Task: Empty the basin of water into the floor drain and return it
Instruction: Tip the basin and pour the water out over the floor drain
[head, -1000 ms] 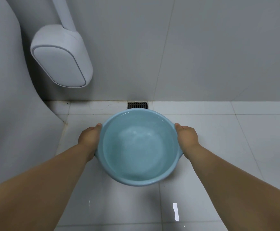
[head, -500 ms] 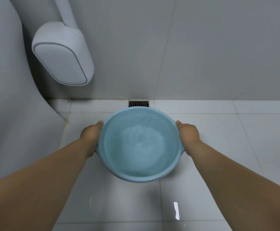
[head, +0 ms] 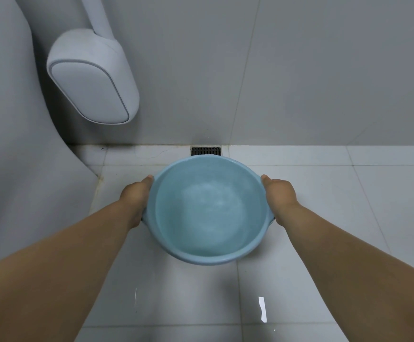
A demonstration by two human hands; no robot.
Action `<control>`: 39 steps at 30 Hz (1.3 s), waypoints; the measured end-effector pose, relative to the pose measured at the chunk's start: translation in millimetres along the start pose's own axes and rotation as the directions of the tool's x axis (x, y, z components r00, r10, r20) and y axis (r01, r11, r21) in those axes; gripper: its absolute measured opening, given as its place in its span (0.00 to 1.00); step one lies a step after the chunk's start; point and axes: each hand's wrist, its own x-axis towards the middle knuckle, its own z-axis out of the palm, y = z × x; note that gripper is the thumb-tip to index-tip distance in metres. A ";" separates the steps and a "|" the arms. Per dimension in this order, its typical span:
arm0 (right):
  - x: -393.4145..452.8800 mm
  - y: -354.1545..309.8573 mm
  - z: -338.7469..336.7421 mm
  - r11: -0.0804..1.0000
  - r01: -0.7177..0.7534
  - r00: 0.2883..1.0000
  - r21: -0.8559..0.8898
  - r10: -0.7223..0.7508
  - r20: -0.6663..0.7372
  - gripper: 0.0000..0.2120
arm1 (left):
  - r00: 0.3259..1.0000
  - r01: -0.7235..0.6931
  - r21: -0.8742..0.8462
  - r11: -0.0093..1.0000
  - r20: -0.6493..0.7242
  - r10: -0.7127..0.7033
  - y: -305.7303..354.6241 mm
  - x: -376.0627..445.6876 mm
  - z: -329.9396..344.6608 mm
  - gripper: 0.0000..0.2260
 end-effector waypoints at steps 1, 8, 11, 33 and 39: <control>0.5 0.0 -0.1 1.000 -0.002 1.000 0.000 0.002 0.005 0.21 | 1.000 0.004 -0.002 1.000 0.001 -0.004 0.2 -0.3 0.1 0.18; -0.1 -3.3 -1.2 0.999 -0.013 1.000 -0.030 0.014 0.012 0.20 | 1.000 0.026 0.002 1.000 0.007 -0.026 1.5 1.2 -1.4 0.19; -0.7 -4.1 -2.1 1.000 -0.022 1.000 -0.011 0.022 0.013 0.20 | 0.999 0.027 0.007 1.000 0.022 -0.027 2.2 0.1 -0.7 0.19; 4.5 -3.1 -2.7 0.992 -0.043 0.999 -0.115 0.046 0.020 0.18 | 0.997 0.044 -0.001 0.999 0.062 -0.044 6.9 -0.4 -1.8 0.20; -0.3 -6.8 -4.8 0.997 -0.043 0.998 -0.071 0.046 0.038 0.12 | 0.997 0.049 0.003 0.999 0.066 -0.049 8.9 -4.1 -1.1 0.20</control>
